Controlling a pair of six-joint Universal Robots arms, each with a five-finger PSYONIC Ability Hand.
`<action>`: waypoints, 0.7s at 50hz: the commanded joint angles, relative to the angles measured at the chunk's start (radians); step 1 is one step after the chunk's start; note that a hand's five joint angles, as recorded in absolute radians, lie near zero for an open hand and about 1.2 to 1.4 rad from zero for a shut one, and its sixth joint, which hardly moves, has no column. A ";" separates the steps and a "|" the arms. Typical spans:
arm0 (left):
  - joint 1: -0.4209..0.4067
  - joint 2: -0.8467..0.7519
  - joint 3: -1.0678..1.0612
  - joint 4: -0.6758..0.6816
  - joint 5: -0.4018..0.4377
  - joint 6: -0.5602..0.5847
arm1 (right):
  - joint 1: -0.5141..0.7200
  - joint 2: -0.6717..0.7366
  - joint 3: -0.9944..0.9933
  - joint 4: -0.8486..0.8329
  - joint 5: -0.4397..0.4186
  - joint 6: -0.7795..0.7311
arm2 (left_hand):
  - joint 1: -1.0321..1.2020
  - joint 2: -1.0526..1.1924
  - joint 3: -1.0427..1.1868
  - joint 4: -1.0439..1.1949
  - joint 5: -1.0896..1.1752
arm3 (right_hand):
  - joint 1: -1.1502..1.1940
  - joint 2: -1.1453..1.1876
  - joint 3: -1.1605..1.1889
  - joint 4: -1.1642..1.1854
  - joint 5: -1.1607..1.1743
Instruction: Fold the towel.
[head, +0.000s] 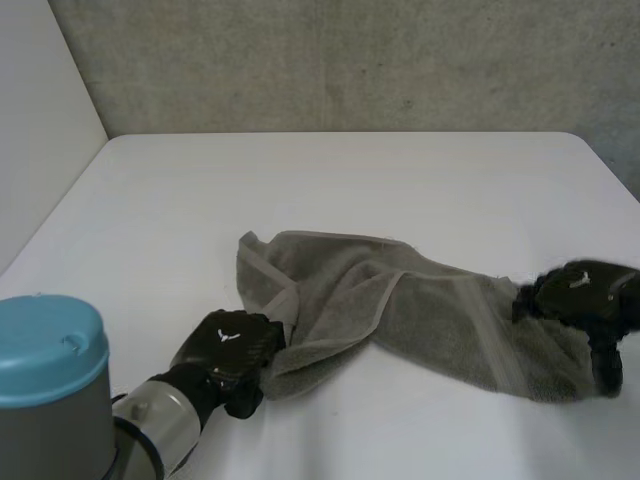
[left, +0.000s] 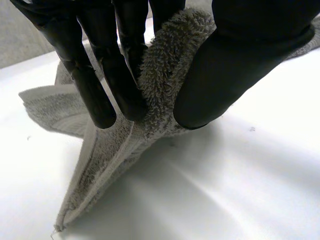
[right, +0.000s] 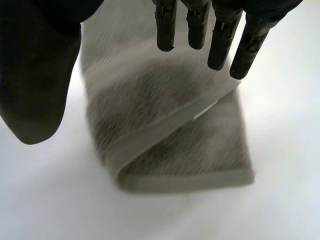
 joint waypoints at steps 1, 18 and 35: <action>0.007 0.047 -0.042 0.002 -0.006 0.038 | 0.001 0.037 -0.169 -0.079 -0.168 0.372 | 0.207 0.179 0.178 0.179 0.202 | -0.066 -0.074 -0.073 -0.087 -0.060; 0.081 0.241 -0.021 0.005 0.002 0.040 | 0.357 0.393 -0.465 -0.299 -0.077 0.808 | 0.207 0.179 0.178 0.179 0.202 | -0.066 -0.074 -0.073 -0.087 -0.060; 0.190 0.219 0.130 0.061 0.007 0.040 | 0.494 0.688 -1.087 -0.162 0.152 0.808 | 0.207 0.179 0.178 0.179 0.202 | 1.155 1.147 1.149 1.135 1.162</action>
